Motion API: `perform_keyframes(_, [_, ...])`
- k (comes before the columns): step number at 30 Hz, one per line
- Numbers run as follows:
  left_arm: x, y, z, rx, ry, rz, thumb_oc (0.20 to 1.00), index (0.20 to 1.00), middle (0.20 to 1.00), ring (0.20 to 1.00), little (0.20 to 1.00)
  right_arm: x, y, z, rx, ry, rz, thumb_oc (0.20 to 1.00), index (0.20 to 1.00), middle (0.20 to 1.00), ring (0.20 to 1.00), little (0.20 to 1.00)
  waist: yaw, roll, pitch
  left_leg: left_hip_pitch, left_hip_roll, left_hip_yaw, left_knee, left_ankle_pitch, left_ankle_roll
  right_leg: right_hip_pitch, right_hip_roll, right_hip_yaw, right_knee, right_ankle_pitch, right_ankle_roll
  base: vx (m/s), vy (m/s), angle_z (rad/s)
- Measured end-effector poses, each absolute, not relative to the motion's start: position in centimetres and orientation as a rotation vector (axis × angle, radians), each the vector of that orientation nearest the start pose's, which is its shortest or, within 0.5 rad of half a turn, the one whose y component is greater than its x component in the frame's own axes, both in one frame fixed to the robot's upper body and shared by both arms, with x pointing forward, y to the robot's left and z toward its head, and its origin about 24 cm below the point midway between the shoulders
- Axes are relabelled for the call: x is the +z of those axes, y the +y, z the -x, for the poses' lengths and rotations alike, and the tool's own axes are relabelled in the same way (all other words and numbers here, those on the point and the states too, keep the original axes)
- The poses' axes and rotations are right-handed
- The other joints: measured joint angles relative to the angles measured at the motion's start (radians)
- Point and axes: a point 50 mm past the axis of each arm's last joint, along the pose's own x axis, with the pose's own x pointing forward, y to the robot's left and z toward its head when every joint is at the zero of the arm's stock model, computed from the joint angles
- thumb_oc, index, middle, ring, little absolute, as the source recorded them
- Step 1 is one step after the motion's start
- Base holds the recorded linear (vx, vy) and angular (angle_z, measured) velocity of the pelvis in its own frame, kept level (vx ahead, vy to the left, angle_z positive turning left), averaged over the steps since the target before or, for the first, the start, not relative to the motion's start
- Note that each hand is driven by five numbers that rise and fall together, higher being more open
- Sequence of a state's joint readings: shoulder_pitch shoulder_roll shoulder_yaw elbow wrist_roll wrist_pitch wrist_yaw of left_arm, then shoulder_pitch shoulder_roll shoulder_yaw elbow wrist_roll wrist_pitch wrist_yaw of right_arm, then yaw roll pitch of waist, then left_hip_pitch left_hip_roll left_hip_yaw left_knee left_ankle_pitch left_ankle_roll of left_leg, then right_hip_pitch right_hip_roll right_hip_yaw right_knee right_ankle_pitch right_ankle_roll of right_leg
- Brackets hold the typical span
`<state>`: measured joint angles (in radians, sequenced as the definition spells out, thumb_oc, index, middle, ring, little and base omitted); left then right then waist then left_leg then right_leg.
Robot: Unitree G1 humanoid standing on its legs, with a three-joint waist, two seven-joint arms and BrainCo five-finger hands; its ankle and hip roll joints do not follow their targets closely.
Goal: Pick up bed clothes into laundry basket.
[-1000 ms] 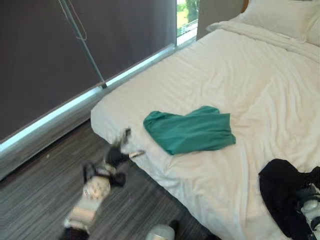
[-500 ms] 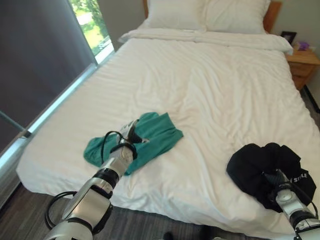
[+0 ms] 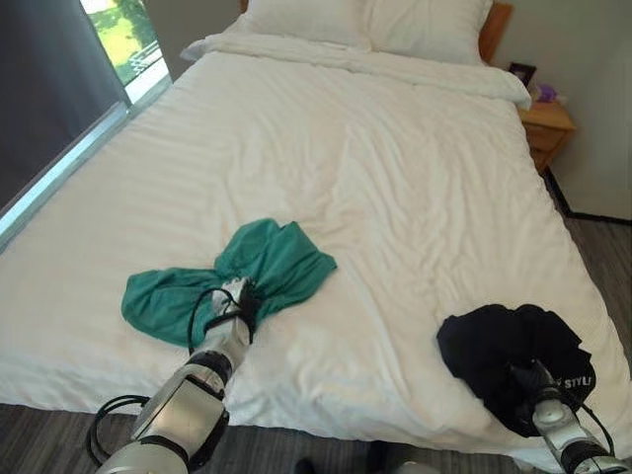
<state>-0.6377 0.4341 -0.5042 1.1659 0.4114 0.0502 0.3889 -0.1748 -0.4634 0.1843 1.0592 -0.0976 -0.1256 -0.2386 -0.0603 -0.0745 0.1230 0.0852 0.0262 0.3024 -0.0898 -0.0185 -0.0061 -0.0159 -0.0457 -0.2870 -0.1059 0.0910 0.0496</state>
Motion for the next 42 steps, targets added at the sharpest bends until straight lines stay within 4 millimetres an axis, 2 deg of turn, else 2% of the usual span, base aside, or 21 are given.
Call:
perform_keyframes(4, [3.1, 21.1, -34.6, 0.096, 0.149, -1.064, 0.200, 0.200, 0.200, 0.200, 0.200, -6.0, -29.1, -23.2, -0.205, 0.563, 0.692, 0.200, 0.200, 0.200, 0.200, 0.200, -0.007, 0.034, 0.044, 0.009, -0.006, 0.006, 0.026, -0.003, 0.002, -0.005, 0.010, 0.031, 0.003, -0.004, 0.004, -0.14, 0.023, -0.32])
perform_keyframes(5, [5.2, 19.9, -34.8, 0.082, 0.030, -1.011, 0.200, 0.200, 0.200, 0.200, 0.200, -5.0, -28.3, -24.7, -0.182, 0.521, 0.712, 0.200, 0.200, 0.200, 0.200, 0.200, -0.004, 0.004, 0.071, -0.005, -0.025, -0.025, 0.084, -0.018, -0.009, -0.012, -0.012, 0.083, 0.013, -0.002, -0.016, -0.14, 0.036, -1.09])
perform_keyframes(6, [9.1, 16.6, -34.9, 0.026, -0.189, -0.883, 0.200, 0.200, 0.200, 0.200, 0.200, -3.4, -27.1, -26.8, -0.134, 0.450, 0.743, 0.200, 0.200, 0.200, 0.200, 0.200, 0.045, -0.031, 0.105, -0.062, -0.047, -0.197, 0.226, -0.033, -0.011, -0.026, -0.026, 0.175, 0.036, 0.018, -0.038, -0.10, 0.085, -1.41])
perform_keyframes(8, [13.7, 12.3, -33.3, -0.083, -0.484, -0.739, 0.200, 0.200, 0.200, 0.200, 0.200, -1.3, -25.9, -28.7, -0.106, 0.355, 0.757, 0.200, 0.200, 0.200, 0.200, 0.200, 0.114, -0.018, 0.108, -0.056, -0.073, -0.507, 0.216, -0.079, -0.037, -0.050, -0.017, 0.318, 0.027, 0.052, -0.027, -0.12, 0.176, -1.84])
perform_keyframes(10, [18.9, 8.9, -32.4, -0.111, -0.747, -0.675, 0.200, 0.200, 0.200, 0.200, 0.200, 0.8, -24.4, -30.7, -0.046, 0.263, 0.828, 0.200, 0.200, 0.200, 0.200, 0.200, 0.111, 0.016, 0.114, -0.040, -0.075, -0.654, 0.200, -0.090, -0.043, -0.065, 0.012, 0.437, 0.007, 0.083, 0.011, -0.14, 0.266, -1.78])
perform_keyframes(13, [24.6, 5.2, -31.9, -0.100, -0.959, -0.551, 0.200, 0.200, 0.200, 0.200, 0.200, 3.2, -22.5, -32.6, -0.006, 0.151, 0.840, 0.200, 0.200, 0.200, 0.200, 0.200, 0.053, 0.060, 0.119, -0.016, -0.074, -0.599, 0.119, -0.091, -0.022, -0.088, 0.005, 0.487, 0.007, 0.100, 0.031, -0.11, 0.265, -1.37])
perform_keyframes(15, [26.1, 2.7, -30.1, -0.137, -1.039, -0.393, 0.200, 0.200, 0.200, 0.200, 0.200, 4.1, -18.6, -32.8, 0.064, 0.054, 0.797, 0.200, 0.200, 0.200, 0.200, 0.200, -0.013, 0.024, 0.128, -0.008, -0.134, -0.512, 0.143, -0.099, 0.041, -0.112, -0.038, 0.524, 0.008, 0.100, 0.085, -0.18, 0.226, -1.43])
perform_keyframes(18, [25.6, 0.3, -28.2, -0.259, -1.066, -0.306, 0.200, 0.200, 0.200, 0.200, 0.200, 5.0, -16.2, -32.0, 0.129, -0.040, 0.766, 0.200, 0.200, 0.200, 0.200, 0.200, -0.037, -0.001, 0.135, -0.013, -0.191, -0.346, 0.185, -0.108, 0.076, -0.188, -0.085, 0.466, 0.021, 0.034, 0.103, -0.35, 0.176, -1.77])
perform_keyframes(19, [24.9, 0.4, -27.6, -0.273, -1.054, -0.277, 0.200, 0.200, 0.200, 0.200, 0.200, 5.7, -15.9, -32.1, 0.129, -0.083, 0.774, 0.200, 0.200, 0.200, 0.200, 0.200, -0.030, 0.028, 0.137, -0.043, -0.159, -0.266, 0.196, -0.109, 0.099, -0.225, -0.093, 0.368, 0.026, -0.066, 0.097, -0.31, 0.143, -2.36])
perform_keyframes(21, [23.2, 1.0, -27.4, -0.280, -1.001, -0.270, 0.200, 0.200, 0.200, 0.200, 0.200, 7.3, -16.5, -32.3, 0.069, -0.150, 0.781, 0.200, 0.200, 0.200, 0.200, 0.200, -0.005, 0.127, 0.176, -0.034, -0.073, -0.145, 0.175, -0.132, 0.122, -0.289, -0.111, 0.050, 0.199, -0.072, 0.061, -0.33, 0.108, -2.15])
perform_keyframes(23, [22.1, 2.0, -27.9, -0.269, -0.928, -0.263, 0.200, 0.200, 0.200, 0.200, 0.200, 8.0, -16.3, -32.1, 0.055, -0.196, 0.805, 0.200, 0.200, 0.200, 0.200, 0.200, -0.019, 0.128, 0.177, -0.026, -0.046, -0.079, 0.169, -0.138, 0.107, -0.270, -0.138, -0.025, 0.373, -0.119, 0.069, -0.33, 0.098, -1.69])
perform_keyframes(24, [20.1, 3.4, -28.2, -0.230, -0.822, -0.198, 0.200, 0.200, 0.200, 0.200, 0.200, 9.3, -14.9, -31.6, 0.062, -0.283, 0.796, 0.200, 0.200, 0.200, 0.200, 0.200, 0.020, 0.135, 0.177, 0.014, -0.010, 0.037, 0.139, -0.141, 0.098, -0.272, -0.127, -0.060, 0.617, -0.190, 0.037, -0.19, 0.039, -2.21])
perform_keyframes(28, [15.4, 4.5, -28.7, -0.241, -0.596, -0.181, 0.200, 0.200, 0.200, 0.200, 0.200, 12.5, -13.0, -32.3, 0.020, -0.446, 0.792, 0.200, 0.200, 0.200, 0.200, 0.200, 0.086, 0.115, 0.174, -0.003, 0.007, 0.128, 0.179, -0.140, 0.100, -0.132, -0.201, -0.148, 0.683, -0.284, 0.035, -0.24, -0.130, -1.72])
perform_keyframes(29, [12.7, 5.1, -28.8, -0.246, -0.484, -0.222, 0.200, 0.200, 0.200, 0.200, 0.200, 13.4, -11.6, -32.8, 0.034, -0.493, 0.803, 0.200, 0.200, 0.200, 0.200, 0.200, 0.171, 0.105, 0.171, -0.008, 0.013, 0.177, 0.191, -0.140, 0.101, -0.067, -0.231, -0.243, 0.520, -0.168, 0.001, -0.18, -0.238, -2.34])
perform_keyframes(32, [11.4, 6.6, -29.6, -0.214, -0.416, -0.256, 0.200, 0.200, 0.200, 0.200, 0.200, 12.2, -10.2, -32.7, 0.053, -0.453, 0.790, 0.200, 0.200, 0.200, 0.200, 0.200, 0.199, 0.065, 0.187, -0.175, 0.076, 0.142, 0.486, -0.160, 0.084, 0.016, -0.175, -0.245, 0.216, -0.052, -0.080, -0.14, -0.353, -1.42])
perform_keyframes(33, [11.4, 7.1, -29.3, -0.209, -0.418, -0.250, 0.200, 0.200, 0.200, 0.200, 0.200, 11.6, -10.3, -32.5, 0.062, -0.438, 0.794, 0.200, 0.200, 0.200, 0.200, 0.200, 0.227, 0.040, 0.184, -0.166, 0.025, 0.089, 0.182, -0.108, 0.060, 0.016, -0.177, -0.204, 0.127, -0.036, -0.050, -0.01, -0.447, -1.46])
perform_keyframes(34, [11.6, 7.6, -28.7, -0.178, -0.422, -0.206, 0.200, 0.200, 0.200, 0.200, 0.200, 10.2, -11.6, -32.0, 0.061, -0.396, 0.808, 0.200, 0.200, 0.200, 0.200, 0.200, 0.210, 0.104, 0.187, -0.125, 0.096, 0.125, 0.001, 0.129, -0.004, 0.069, -0.104, -0.148, 0.038, -0.034, 0.038, 0.00, -0.434, -1.30])
perform_keyframes(37, [11.1, 9.0, -27.9, -0.124, -0.395, -0.172, 0.200, 0.200, 0.200, 0.200, 0.200, 5.9, -13.3, -29.6, 0.110, -0.241, 0.840, 0.200, 0.200, 0.200, 0.200, 0.200, 0.199, 0.073, 0.204, -0.148, 0.101, 0.115, 0.074, 0.137, 0.005, 0.067, -0.106, -0.133, 0.006, -0.022, 0.048, -0.12, -0.230, -0.46])
perform_keyframes(40, [10.2, 10.5, -27.6, -0.065, -0.351, -0.147, 0.200, 0.200, 0.200, 0.200, 0.200, 3.2, -14.4, -26.9, 0.176, -0.127, 0.842, 0.200, 0.200, 0.200, 0.200, 0.200, 0.204, 0.057, 0.218, -0.189, 0.122, -0.018, 0.162, 0.128, 0.010, 0.060, -0.084, -0.100, 0.006, -0.017, 0.024, 0.06, -0.199, -0.29])
perform_keyframes(41, [10.0, 11.1, -27.0, -0.060, -0.343, -0.144, 0.200, 0.200, 0.200, 0.200, 0.200, 4.6, -17.6, -23.6, 0.161, -0.142, 0.833, 0.200, 0.200, 0.200, 0.200, 0.200, 0.198, 0.058, 0.228, -0.209, 0.124, -0.123, 0.216, 0.111, -0.013, 0.082, -0.080, -0.090, 0.006, -0.027, 0.009, 0.14, -0.179, -0.09])
perform_keyframes(42, [10.0, 11.3, -26.7, -0.063, -0.344, -0.142, 0.200, 0.200, 0.200, 0.200, 0.200, 5.4, -19.2, -22.9, 0.140, -0.158, 0.852, 0.200, 0.200, 0.200, 0.200, 0.200, 0.191, 0.056, 0.239, -0.214, 0.120, -0.126, 0.227, 0.087, -0.037, 0.093, -0.084, -0.090, 0.006, -0.030, 0.007, 0.15, -0.138, -0.09])
